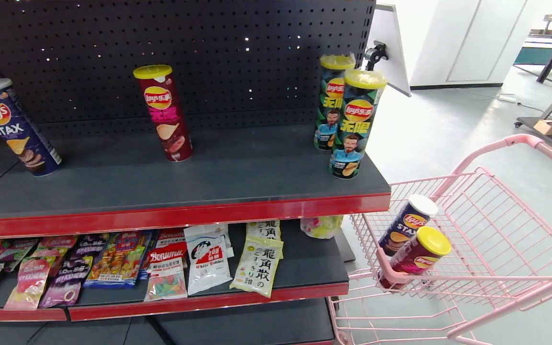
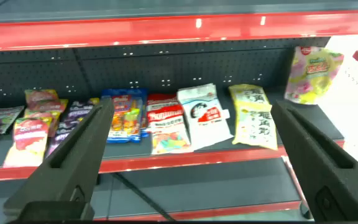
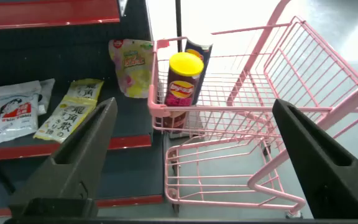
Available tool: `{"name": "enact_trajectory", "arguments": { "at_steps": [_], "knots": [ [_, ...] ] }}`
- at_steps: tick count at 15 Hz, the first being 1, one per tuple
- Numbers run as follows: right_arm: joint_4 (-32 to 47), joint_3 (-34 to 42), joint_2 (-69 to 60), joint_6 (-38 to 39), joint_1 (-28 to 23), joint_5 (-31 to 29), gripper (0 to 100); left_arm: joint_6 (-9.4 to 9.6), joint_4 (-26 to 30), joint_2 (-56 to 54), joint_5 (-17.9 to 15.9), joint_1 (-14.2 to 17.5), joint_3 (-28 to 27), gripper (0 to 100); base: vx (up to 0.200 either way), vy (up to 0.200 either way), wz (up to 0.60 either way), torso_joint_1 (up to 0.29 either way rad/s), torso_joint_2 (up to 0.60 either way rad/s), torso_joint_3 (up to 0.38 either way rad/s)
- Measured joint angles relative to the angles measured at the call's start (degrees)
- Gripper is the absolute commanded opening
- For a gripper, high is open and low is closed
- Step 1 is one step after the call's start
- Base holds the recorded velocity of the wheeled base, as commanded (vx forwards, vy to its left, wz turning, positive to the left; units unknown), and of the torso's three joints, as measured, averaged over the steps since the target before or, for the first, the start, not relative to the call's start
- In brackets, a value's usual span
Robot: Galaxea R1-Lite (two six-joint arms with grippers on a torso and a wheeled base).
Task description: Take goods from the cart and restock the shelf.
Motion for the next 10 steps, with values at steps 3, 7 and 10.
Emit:
{"name": "enact_trajectory", "arguments": {
  "at_steps": [3,7,10],
  "knots": [
    [-0.05,0.0,0.0,0.06,-0.02,0.02,100,0.0,0.02,0.0,0.0,-0.04,0.0,100,0.0,0.0,-0.6,0.002,0.0,0.004],
    [-0.07,0.0,0.0,0.33,0.0,-0.06,100,0.0,0.0,0.0,0.0,0.0,0.06,100,0.0,0.0,-0.6,0.0,0.0,0.005],
    [-0.07,0.0,0.0,0.35,0.0,-0.15,100,0.0,0.0,0.0,0.02,-0.02,0.06,100,0.0,0.0,-0.6,0.001,0.0,0.002]
  ]
}}
